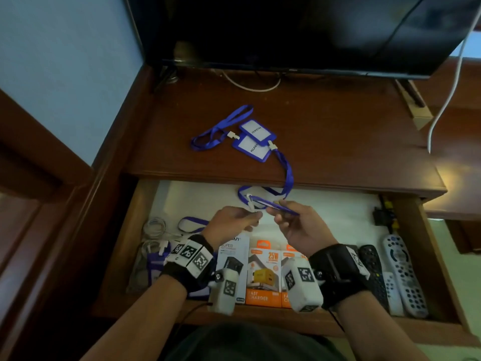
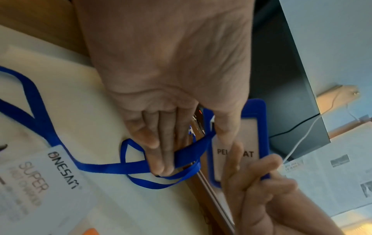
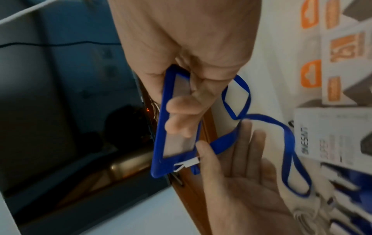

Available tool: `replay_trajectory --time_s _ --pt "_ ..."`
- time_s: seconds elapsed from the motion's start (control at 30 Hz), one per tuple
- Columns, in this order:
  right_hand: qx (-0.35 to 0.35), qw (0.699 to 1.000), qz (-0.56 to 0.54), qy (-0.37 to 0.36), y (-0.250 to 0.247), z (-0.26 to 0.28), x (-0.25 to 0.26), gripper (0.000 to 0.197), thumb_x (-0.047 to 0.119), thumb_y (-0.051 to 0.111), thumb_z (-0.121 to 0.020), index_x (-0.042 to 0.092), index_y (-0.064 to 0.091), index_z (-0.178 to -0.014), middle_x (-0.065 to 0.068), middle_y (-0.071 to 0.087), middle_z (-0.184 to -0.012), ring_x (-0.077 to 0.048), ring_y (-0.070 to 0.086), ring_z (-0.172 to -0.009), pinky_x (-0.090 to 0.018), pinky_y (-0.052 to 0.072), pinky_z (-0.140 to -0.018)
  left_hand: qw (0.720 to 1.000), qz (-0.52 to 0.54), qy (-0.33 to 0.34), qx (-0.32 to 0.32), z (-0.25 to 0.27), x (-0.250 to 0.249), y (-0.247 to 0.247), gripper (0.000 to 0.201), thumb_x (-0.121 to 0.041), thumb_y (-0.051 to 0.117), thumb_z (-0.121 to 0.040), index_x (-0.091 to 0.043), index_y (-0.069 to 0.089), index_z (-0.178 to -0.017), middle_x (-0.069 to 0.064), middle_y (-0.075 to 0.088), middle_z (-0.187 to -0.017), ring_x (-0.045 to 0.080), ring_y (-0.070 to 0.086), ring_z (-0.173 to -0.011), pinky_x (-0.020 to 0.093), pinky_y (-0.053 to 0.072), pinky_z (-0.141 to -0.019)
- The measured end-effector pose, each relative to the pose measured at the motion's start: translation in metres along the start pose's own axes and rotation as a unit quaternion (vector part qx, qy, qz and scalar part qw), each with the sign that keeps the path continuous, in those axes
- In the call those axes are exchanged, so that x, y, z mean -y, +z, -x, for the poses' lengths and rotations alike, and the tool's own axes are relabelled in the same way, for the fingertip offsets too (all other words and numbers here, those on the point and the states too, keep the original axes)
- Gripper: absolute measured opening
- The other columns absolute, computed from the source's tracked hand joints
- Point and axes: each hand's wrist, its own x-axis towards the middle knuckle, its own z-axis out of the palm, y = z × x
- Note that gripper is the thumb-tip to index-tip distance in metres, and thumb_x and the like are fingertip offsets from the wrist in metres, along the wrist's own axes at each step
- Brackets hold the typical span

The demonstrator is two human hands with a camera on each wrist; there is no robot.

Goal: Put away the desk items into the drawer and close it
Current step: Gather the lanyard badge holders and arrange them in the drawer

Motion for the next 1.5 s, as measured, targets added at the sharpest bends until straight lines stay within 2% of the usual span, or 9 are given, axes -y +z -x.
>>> replay_trajectory --time_s 0.23,0.47,0.6,0.7,0.8,0.9,1.13,1.33,1.5 --pt "-0.006 0.996 -0.084 0.037 -0.001 -0.004 -0.007 0.047 0.016 0.053 -0.094 -0.003 0.045 -0.136 -0.027 0.069 -0.097 -0.016 0.062 -0.049 -0.016 0.049 -0.041 0.976 0.116 -0.09 -0.16 -0.001 -0.002 0.002 0.062 -0.053 0.076 -0.074 -0.024 0.043 -0.117 0.005 0.072 -0.094 0.012 0.072 -0.065 0.022 0.046 -0.055" --pt "-0.041 0.998 -0.003 0.04 0.003 -0.003 -0.01 0.042 0.032 0.061 -0.091 -0.001 0.057 -0.117 -0.028 0.07 -0.097 -0.021 0.066 -0.05 -0.02 0.052 -0.041 0.962 0.223 -0.023 -0.155 0.001 -0.004 -0.001 0.036 -0.035 0.074 -0.081 -0.022 0.059 -0.11 0.006 0.074 -0.092 0.014 0.071 -0.08 0.023 0.048 -0.063" --pt "-0.048 0.998 0.022 0.046 0.009 -0.001 -0.006 0.036 0.034 0.063 -0.09 0.004 0.057 -0.109 -0.027 0.07 -0.098 -0.021 0.067 -0.051 -0.021 0.052 -0.041 0.964 0.198 0.0 -0.175 -0.004 -0.003 0.003 0.014 -0.031 0.073 -0.082 -0.034 0.065 -0.093 0.01 0.063 -0.11 0.025 0.065 -0.099 0.043 0.054 -0.088" --pt "-0.055 0.995 0.059 0.06 0.013 -0.002 -0.006 0.034 0.034 0.063 -0.09 0.006 0.056 -0.108 -0.024 0.072 -0.09 -0.019 0.06 -0.043 -0.02 0.048 -0.037 0.955 0.231 0.013 -0.185 -0.002 -0.003 0.002 0.017 -0.02 0.072 -0.084 -0.034 0.066 -0.092 0.017 0.061 -0.109 0.035 0.064 -0.101 0.053 0.054 -0.087" --pt "-0.07 0.985 0.137 0.078 0.012 -0.006 -0.011 0.042 0.042 0.061 -0.089 0.007 0.057 -0.113 -0.019 0.066 -0.066 -0.016 0.041 -0.033 -0.018 0.033 -0.031 0.952 0.234 0.034 -0.193 -0.001 -0.006 -0.002 0.027 -0.011 0.069 -0.085 -0.034 0.065 -0.098 0.011 0.06 -0.105 0.024 0.066 -0.09 0.039 0.058 -0.078" --pt "-0.079 0.968 0.228 0.067 0.009 -0.005 -0.013 0.04 0.043 0.059 -0.088 0.007 0.06 -0.105 -0.012 0.052 -0.051 -0.015 0.029 -0.033 -0.018 0.023 -0.034 0.963 0.201 0.04 -0.174 -0.002 -0.009 -0.008 0.032 -0.007 0.064 -0.089 -0.026 0.057 -0.114 -0.001 0.057 -0.104 0.006 0.062 -0.079 0.017 0.052 -0.06" --pt "-0.113 0.922 0.368 -0.045 0.002 -0.01 -0.012 0.032 0.036 0.062 -0.088 0.005 0.064 -0.095 -0.003 0.038 -0.052 -0.013 0.026 -0.038 -0.02 0.023 -0.04 0.996 -0.05 0.055 -0.056 0.004 -0.016 -0.023 0.044 -0.009 0.063 -0.089 -0.03 0.045 -0.124 0.002 0.061 -0.1 0.017 0.064 -0.082 0.028 0.054 -0.064" --pt "-0.004 0.928 0.334 -0.167 0.013 -0.012 -0.015 0.026 0.042 0.052 -0.095 0.024 0.06 -0.111 -0.003 0.065 -0.115 -0.016 0.06 -0.099 -0.032 0.047 -0.083 0.971 -0.218 0.077 0.066 0.006 -0.023 -0.017 0.045 -0.013 0.066 -0.088 -0.033 0.044 -0.122 -0.006 0.051 -0.08 0.011 0.05 -0.071 0.027 0.041 -0.065" --pt "0.052 0.931 0.34 -0.119 0.02 -0.02 -0.03 0.057 0.061 0.037 -0.094 0.017 0.063 -0.118 -0.014 0.064 -0.121 -0.024 0.059 -0.114 -0.039 0.041 -0.104 0.974 -0.194 0.093 0.067 0.007 -0.028 -0.014 0.046 -0.012 0.072 -0.082 -0.027 0.045 -0.117 0.0 0.056 -0.071 0.011 0.052 -0.062 0.026 0.042 -0.06"
